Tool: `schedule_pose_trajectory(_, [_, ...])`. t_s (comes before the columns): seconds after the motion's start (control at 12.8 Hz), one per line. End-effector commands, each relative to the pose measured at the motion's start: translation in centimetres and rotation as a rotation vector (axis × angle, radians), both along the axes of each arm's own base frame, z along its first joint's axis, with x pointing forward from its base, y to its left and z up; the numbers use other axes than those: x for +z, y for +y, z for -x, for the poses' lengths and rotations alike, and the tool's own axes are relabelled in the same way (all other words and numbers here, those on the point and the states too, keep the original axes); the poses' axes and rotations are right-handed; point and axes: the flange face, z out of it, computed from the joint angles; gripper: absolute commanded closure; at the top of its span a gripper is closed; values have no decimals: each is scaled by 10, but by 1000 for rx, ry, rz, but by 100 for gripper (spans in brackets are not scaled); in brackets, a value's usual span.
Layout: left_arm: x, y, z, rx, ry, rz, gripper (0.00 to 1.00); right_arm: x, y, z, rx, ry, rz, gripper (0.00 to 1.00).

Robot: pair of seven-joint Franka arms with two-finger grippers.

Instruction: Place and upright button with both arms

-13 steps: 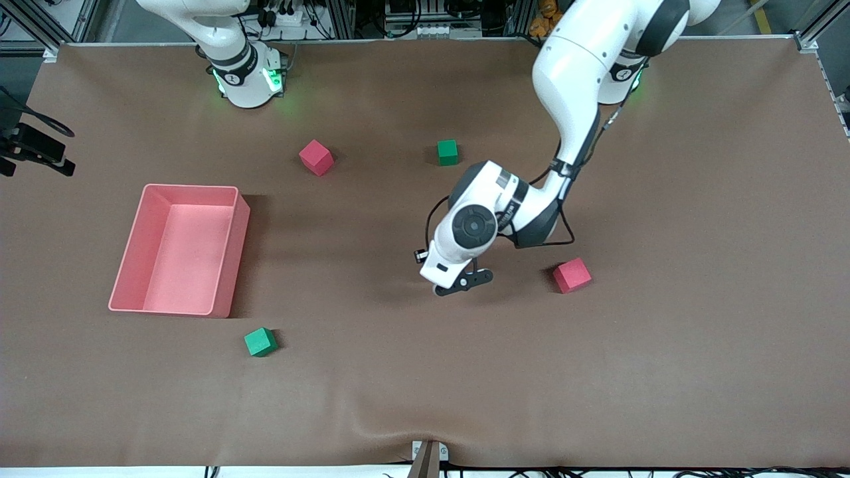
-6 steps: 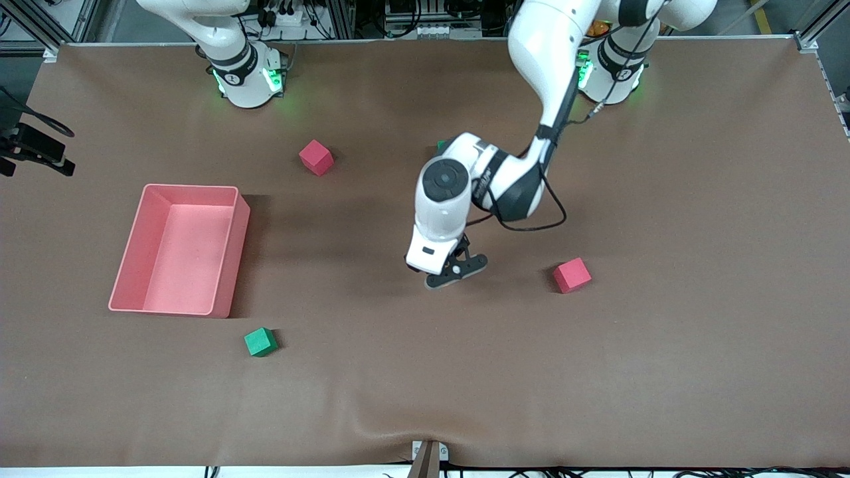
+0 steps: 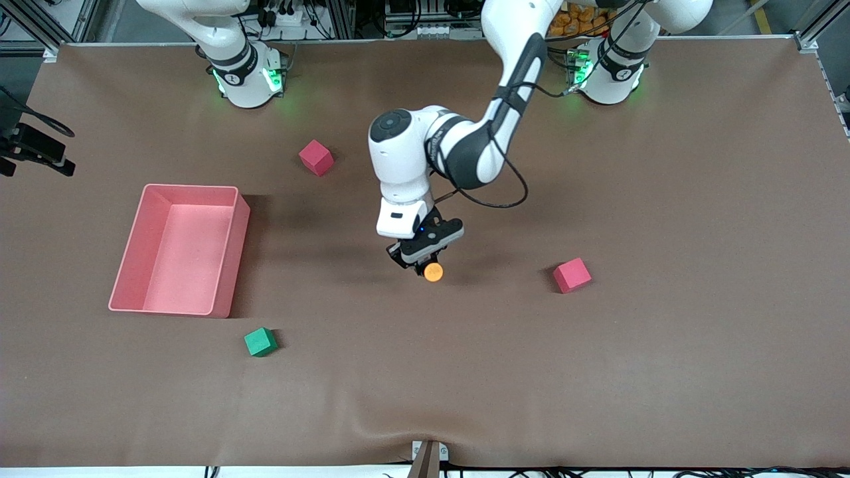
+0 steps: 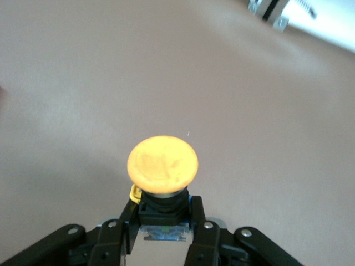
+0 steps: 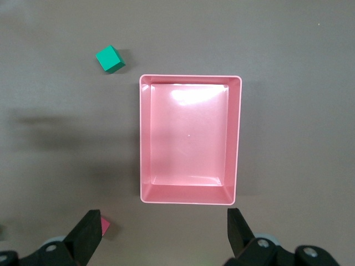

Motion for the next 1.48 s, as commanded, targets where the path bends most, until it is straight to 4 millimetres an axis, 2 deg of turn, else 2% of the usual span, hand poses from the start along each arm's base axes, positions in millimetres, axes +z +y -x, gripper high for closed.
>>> schedule_pose_trajectory(0.0, [-37, -15, 16, 13, -121, -63, 100, 4, 3, -2, -14, -5, -7, 0])
schedule_pose_trajectory(0.16, [-70, -23, 28, 27, -199, -98, 100, 4, 2, -2, -17, -6, -11, 0])
schedule_pose_trajectory(0.39, [-127, -37, 61, 29, -294, -144, 100, 3, 5, -2, -12, -4, -11, 0])
schedule_pose_trajectory(0.55, [-159, -32, 65, 30, -378, -182, 100, 3, 2, -2, -17, -6, -11, 0])
schedule_pose_trajectory(0.62, [-173, -34, 74, -2, -392, -201, 100, 3, 2, -2, -17, -6, -13, 0])
schedule_pose_trajectory(0.86, [-179, -33, 77, -9, -382, -211, 100, 3, 5, -2, -12, -4, -13, 0])
schedule_pose_trajectory(0.94, [-178, -33, 77, -9, -380, -210, 89, 2, 5, -3, -12, -4, -13, 0])
schedule_pose_trajectory(1.01, [-175, -35, 78, -6, -378, -202, 38, 2, 5, -3, -12, -4, -13, 0])
schedule_pose_trajectory(1.09, [-174, -39, 83, -3, -364, -188, 0, 2, 5, -3, -12, -3, -13, 0])
schedule_pose_trajectory(1.25, [-170, -42, 86, 21, -339, -164, 0, 1, 6, -4, -9, -3, -13, 0])
schedule_pose_trajectory(1.4, [-151, -45, 85, 55, -330, -146, 0, 1, 10, -4, -3, -1, -13, 0])
